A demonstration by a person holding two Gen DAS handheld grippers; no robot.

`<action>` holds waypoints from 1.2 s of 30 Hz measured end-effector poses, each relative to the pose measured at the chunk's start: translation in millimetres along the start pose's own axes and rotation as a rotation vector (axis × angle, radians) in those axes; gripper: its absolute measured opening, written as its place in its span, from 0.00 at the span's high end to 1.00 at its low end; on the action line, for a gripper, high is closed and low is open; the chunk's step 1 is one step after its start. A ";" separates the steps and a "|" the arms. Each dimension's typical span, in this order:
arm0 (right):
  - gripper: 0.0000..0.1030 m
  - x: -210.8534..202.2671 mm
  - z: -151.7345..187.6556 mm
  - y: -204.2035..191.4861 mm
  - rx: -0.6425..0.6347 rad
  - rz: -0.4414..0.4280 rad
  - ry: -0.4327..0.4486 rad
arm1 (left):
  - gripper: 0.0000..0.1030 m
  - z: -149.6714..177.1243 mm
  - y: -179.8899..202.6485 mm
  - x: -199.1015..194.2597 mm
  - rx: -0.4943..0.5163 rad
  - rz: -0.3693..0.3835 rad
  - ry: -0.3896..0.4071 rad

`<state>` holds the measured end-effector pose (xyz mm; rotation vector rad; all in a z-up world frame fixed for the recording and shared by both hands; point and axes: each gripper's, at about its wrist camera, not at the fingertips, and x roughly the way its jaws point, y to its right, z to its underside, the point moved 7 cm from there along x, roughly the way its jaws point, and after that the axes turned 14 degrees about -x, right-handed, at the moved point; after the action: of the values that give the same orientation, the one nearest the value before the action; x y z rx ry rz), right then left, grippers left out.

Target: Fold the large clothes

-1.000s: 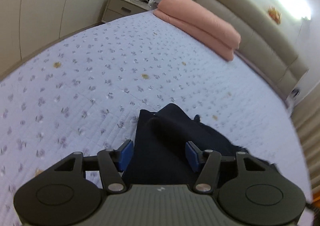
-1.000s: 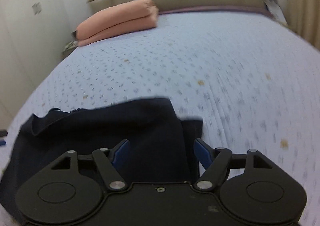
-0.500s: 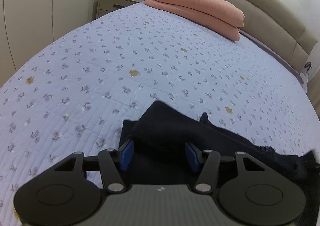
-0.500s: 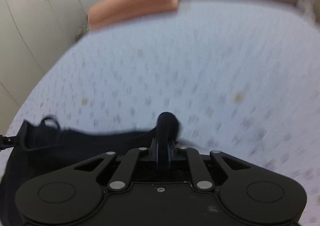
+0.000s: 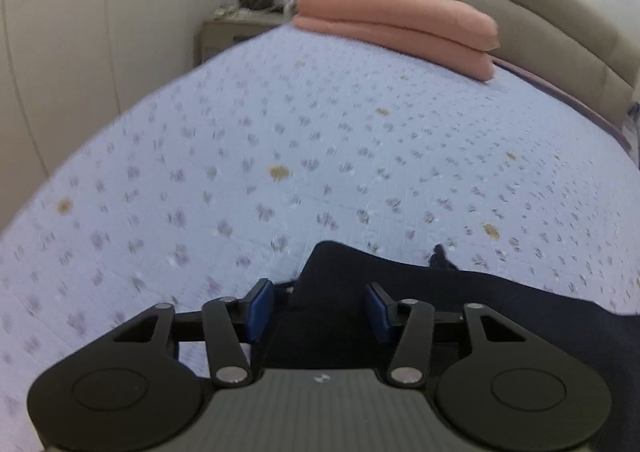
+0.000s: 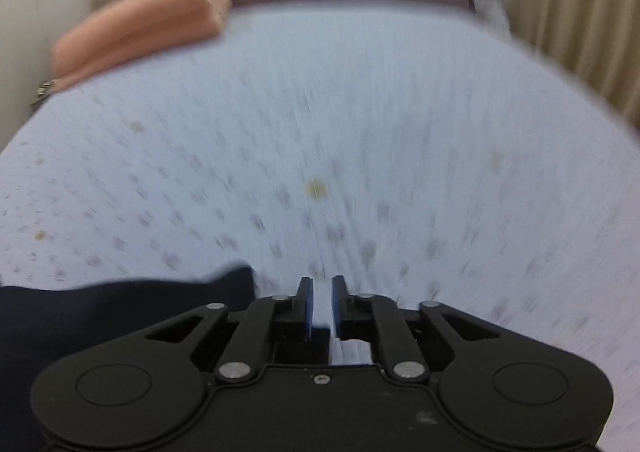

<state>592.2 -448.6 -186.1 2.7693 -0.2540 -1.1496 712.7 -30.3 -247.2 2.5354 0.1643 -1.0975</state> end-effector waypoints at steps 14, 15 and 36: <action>1.00 12.6 43.0 -139.1 -0.090 -0.169 -0.148 | 0.91 47.2 5.4 -6.5 0.024 0.158 -0.098; 1.00 7.4 40.3 -132.0 -0.086 -0.114 -0.167 | 0.91 41.0 0.3 -12.8 0.007 0.144 -0.100; 0.82 -51.1 86.7 -261.3 -0.295 -0.261 -0.183 | 0.46 101.7 -104.1 -111.1 -0.171 0.045 -0.250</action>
<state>522.3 -187.7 -260.2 2.4913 0.2496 -1.3749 541.0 31.6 -260.7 2.2197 0.1273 -1.3110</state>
